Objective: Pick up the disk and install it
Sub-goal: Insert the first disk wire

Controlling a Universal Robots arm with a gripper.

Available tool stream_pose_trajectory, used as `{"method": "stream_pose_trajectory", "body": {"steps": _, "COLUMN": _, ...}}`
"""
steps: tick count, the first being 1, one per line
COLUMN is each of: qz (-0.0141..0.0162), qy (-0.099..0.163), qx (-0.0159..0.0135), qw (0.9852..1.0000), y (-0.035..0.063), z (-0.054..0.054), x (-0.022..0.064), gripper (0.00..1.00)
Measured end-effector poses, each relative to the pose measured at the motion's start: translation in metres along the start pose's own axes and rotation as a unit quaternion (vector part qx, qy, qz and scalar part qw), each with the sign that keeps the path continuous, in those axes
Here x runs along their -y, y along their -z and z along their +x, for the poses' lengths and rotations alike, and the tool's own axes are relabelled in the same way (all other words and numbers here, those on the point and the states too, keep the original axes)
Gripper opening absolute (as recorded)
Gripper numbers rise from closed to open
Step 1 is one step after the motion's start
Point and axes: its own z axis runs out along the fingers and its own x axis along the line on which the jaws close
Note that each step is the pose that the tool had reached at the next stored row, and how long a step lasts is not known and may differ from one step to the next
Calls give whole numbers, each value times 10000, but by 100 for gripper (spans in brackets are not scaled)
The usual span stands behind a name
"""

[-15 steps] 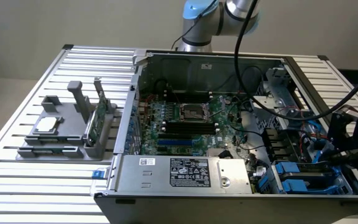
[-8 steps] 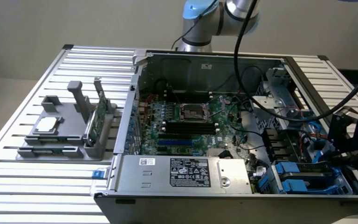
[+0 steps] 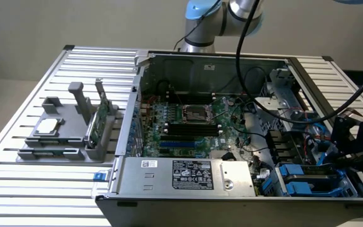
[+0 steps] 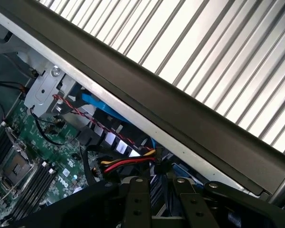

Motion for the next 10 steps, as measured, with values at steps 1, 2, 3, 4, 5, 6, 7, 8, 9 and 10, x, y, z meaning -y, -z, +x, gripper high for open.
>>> {"method": "stream_pose_trajectory", "body": {"steps": 1, "qz": -5, "qy": 0, "qx": -2, "qw": 10000, "y": 0, "z": 2, "x": 3, "gripper": 25}}
{"method": "stream_pose_trajectory", "body": {"steps": 2, "qz": -9, "qy": 1, "qx": -3, "qw": 10000, "y": -1, "z": 3, "x": 6, "gripper": 25}}
{"method": "stream_pose_trajectory", "body": {"steps": 3, "qz": -13, "qy": 2, "qx": -3, "qw": 10000, "y": -1, "z": 4, "x": 8, "gripper": 25}}
{"method": "stream_pose_trajectory", "body": {"steps": 4, "qz": -15, "qy": 3, "qx": -3, "qw": 10000, "y": -2, "z": 4, "x": 9, "gripper": 23}}
{"method": "stream_pose_trajectory", "body": {"steps": 5, "qz": -18, "qy": 4, "qx": -3, "qw": 10000, "y": -3, "z": 5, "x": 10, "gripper": 23}}
{"method": "stream_pose_trajectory", "body": {"steps": 6, "qz": -20, "qy": 4, "qx": -3, "qw": 10000, "y": -3, "z": 6, "x": 13, "gripper": 23}}
{"method": "stream_pose_trajectory", "body": {"steps": 7, "qz": -22, "qy": 5, "qx": -2, "qw": 10000, "y": -4, "z": 7, "x": 14, "gripper": 16}}
{"method": "stream_pose_trajectory", "body": {"steps": 8, "qz": -22, "qy": 5, "qx": 0, "qw": 10000, "y": -3, "z": 8, "x": 16, "gripper": 16}}
{"method": "stream_pose_trajectory", "body": {"steps": 9, "qz": -23, "qy": 5, "qx": 0, "qw": 10000, "y": -3, "z": 10, "x": 18, "gripper": 16}}
{"method": "stream_pose_trajectory", "body": {"steps": 10, "qz": -23, "qy": 6, "qx": 0, "qw": 10000, "y": -2, "z": 12, "x": 20, "gripper": 16}}
